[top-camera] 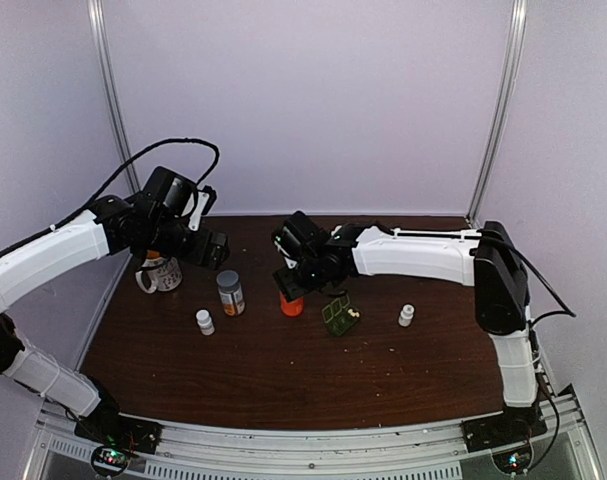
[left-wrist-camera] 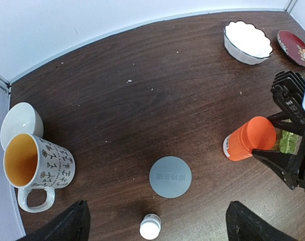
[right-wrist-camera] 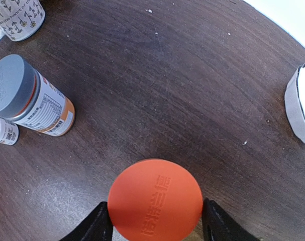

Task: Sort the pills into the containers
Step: Pick up the pill bottle from the center of the board.

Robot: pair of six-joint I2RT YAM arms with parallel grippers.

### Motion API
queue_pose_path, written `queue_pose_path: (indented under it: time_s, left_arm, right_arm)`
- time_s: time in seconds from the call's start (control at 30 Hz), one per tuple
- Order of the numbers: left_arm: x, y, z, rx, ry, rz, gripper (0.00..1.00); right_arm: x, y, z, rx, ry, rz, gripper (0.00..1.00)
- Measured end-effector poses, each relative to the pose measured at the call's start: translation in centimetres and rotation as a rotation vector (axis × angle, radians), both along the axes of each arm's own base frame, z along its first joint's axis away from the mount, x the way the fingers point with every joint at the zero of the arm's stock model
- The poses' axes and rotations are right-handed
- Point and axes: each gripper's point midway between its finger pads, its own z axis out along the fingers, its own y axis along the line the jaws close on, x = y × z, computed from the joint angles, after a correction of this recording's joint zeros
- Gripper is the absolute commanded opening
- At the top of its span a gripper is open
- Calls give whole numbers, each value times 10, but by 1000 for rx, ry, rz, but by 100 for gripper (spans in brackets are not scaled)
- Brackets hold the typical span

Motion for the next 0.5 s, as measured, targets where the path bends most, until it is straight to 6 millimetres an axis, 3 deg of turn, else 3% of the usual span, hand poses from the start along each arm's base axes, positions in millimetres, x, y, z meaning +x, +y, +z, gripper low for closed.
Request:
queue_pose_path:
  time_s: [0.13, 0.37, 0.5]
  left_arm:
    - [0, 0, -1, 2, 1, -6, 97]
    - [-1, -1, -1, 7, 0, -13, 98]
    - [-1, -2, -3, 9, 6, -24, 98]
  right_arm:
    - [1, 3, -4, 8, 10, 1, 45]
    - [3, 2, -3, 9, 9, 2, 42]
    - [4, -5, 8, 14, -11, -3, 40]
